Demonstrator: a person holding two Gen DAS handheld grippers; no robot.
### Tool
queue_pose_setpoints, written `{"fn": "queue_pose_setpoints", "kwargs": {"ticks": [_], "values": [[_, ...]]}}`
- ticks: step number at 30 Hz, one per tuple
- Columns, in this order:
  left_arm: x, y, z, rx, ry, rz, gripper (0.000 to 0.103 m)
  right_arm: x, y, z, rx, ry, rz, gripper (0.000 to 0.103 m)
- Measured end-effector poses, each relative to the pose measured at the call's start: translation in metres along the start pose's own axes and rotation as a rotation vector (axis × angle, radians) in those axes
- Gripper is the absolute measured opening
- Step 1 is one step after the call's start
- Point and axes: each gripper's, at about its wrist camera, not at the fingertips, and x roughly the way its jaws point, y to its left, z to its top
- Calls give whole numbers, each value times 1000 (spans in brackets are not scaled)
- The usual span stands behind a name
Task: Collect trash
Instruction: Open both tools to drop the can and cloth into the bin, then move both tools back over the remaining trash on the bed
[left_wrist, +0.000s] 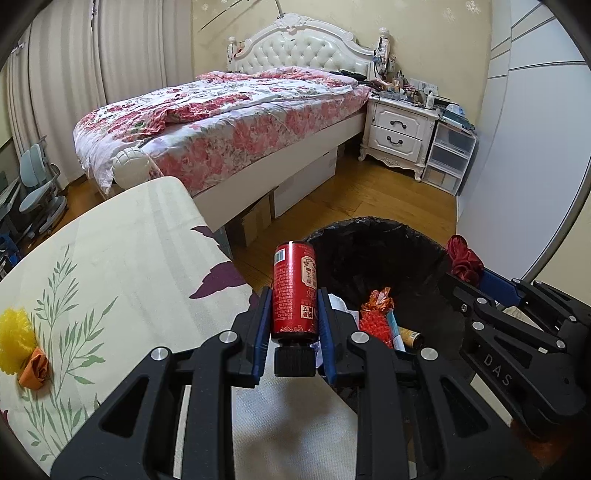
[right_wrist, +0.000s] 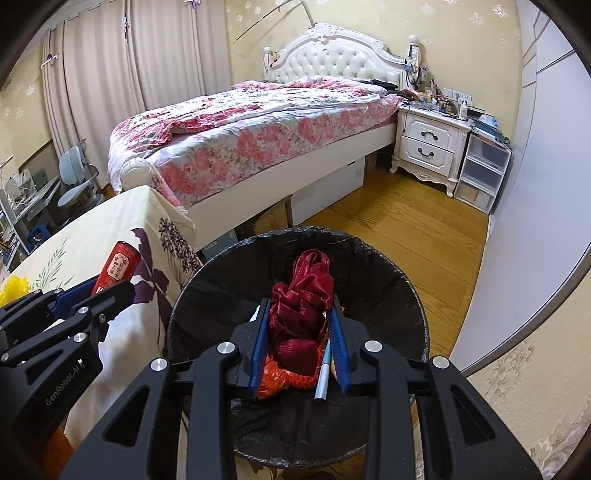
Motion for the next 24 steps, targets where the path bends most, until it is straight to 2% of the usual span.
{"fn": "queue_pose_setpoints", "kwargs": {"ticks": [7, 10, 13, 15, 24], "values": [[9, -6, 3, 17, 10, -2, 23, 7, -6, 1, 19, 16, -2, 31], [12, -8, 2, 19, 13, 1, 24, 9, -8, 2, 21, 19, -4, 37], [11, -7, 4, 10, 9, 2, 43, 9, -11, 2, 36, 15, -17, 45], [8, -5, 4, 0, -3, 8, 56, 8, -13, 3, 47, 14, -25, 47], [-7, 8, 6, -44, -23, 17, 73, -4, -14, 5, 53, -9, -48, 59]]}}
